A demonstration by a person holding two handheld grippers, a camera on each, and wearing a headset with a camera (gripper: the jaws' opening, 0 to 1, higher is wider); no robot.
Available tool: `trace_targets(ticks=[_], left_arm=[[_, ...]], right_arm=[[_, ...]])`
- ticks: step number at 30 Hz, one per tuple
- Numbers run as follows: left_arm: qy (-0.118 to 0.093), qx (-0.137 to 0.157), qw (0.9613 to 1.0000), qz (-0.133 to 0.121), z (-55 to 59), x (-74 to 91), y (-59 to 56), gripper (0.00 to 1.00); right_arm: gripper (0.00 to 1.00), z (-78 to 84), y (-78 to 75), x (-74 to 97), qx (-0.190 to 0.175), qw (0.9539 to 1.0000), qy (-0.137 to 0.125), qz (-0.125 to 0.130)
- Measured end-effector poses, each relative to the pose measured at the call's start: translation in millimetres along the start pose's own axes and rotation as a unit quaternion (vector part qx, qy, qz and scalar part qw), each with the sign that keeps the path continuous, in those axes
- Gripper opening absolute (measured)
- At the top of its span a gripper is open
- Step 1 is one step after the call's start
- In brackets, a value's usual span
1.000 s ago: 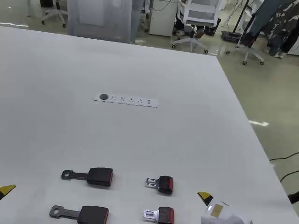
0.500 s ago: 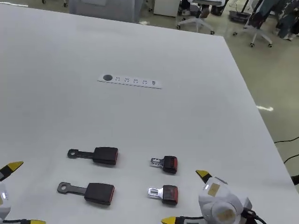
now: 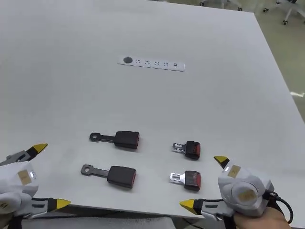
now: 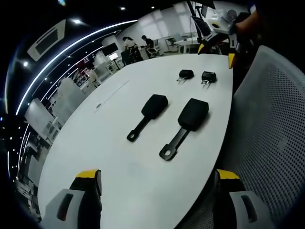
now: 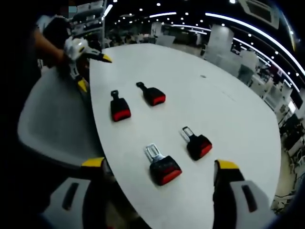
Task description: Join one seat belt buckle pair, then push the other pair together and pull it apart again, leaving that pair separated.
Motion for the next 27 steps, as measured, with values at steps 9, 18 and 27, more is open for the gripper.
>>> trace_targets(ticks=[9, 18, 27], left_arm=[[0.020, 0.004, 0.9992, 0.034, 1.5, -3.7, -5.9, 0.95], [0.031, 0.007, 0.9975, 0.064, -1.9, -4.3, -6.8, 1.00], [0.030, 0.017, 0.9978, 0.056, -19.6, -4.6, 5.6, 0.98]], right_arm=[[0.93, 5.1, -10.1, -6.2, 0.001, 1.0000, 0.003, -0.009], [0.90, 12.6, -15.7, -5.3, 0.008, 0.9997, 0.013, -0.016], [0.80, 15.2, -17.1, -4.3, 0.017, 0.9991, 0.020, -0.035]])
Point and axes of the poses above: the centre of the closed fingertips' face, and the gripper's own axes: x roughly backward along the fingers, y roughly to its left, z roughly out of its underside, the point moved 10 cm from there along x, roughly backward along the fingers, and after that the axes turned 9 degrees about z, right-handed, at the moved point
